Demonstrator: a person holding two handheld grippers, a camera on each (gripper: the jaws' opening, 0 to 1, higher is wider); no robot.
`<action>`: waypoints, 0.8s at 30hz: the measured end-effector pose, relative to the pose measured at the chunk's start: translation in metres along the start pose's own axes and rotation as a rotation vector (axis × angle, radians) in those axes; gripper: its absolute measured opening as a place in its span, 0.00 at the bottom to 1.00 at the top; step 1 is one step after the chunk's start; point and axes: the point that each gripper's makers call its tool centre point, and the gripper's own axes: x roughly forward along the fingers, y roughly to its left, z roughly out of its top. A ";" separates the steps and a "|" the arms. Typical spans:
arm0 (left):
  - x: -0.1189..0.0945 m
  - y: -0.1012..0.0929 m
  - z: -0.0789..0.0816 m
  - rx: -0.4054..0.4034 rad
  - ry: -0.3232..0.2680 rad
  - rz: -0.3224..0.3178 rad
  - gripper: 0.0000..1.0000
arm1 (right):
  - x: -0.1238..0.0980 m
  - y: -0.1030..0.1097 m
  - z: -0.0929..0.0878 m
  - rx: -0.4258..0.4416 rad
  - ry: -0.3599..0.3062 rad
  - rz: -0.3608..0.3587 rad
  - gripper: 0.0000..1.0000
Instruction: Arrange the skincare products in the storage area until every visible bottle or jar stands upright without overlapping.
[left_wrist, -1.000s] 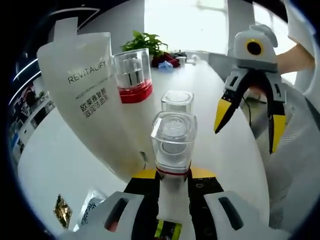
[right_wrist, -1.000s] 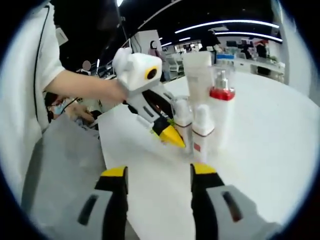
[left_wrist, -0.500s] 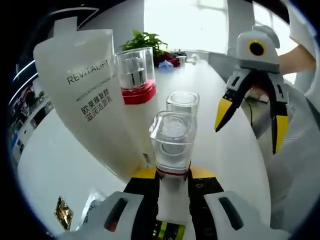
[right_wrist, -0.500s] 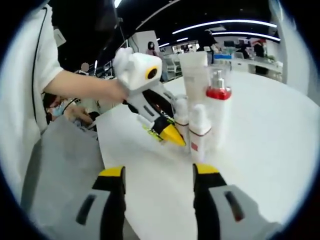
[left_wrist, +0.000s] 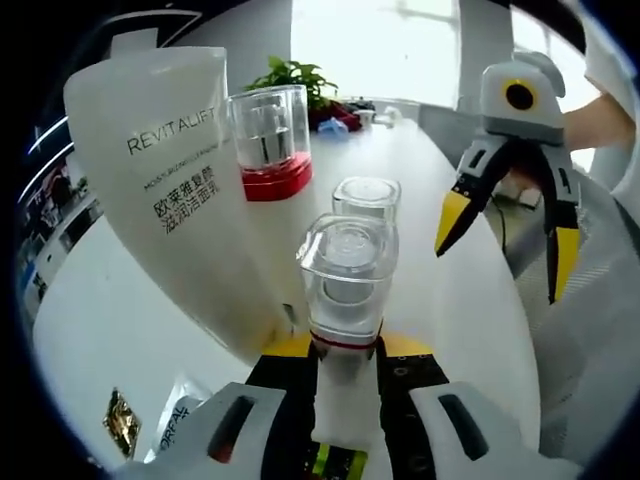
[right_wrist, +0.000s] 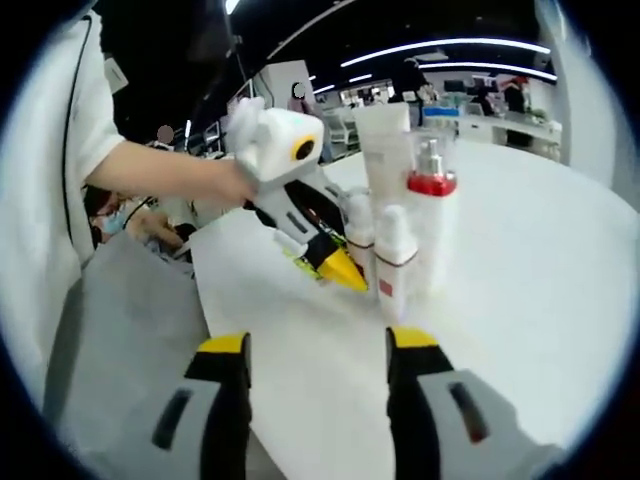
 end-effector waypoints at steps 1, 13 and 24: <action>0.000 0.000 0.000 -0.001 0.001 0.000 0.21 | 0.000 0.000 0.000 0.001 0.000 -0.001 0.54; -0.007 0.000 -0.009 -0.015 0.027 0.007 0.29 | -0.002 0.000 0.001 -0.003 0.008 -0.007 0.55; -0.025 -0.003 -0.019 -0.048 0.047 0.026 0.35 | -0.006 0.003 0.003 -0.007 0.008 -0.036 0.60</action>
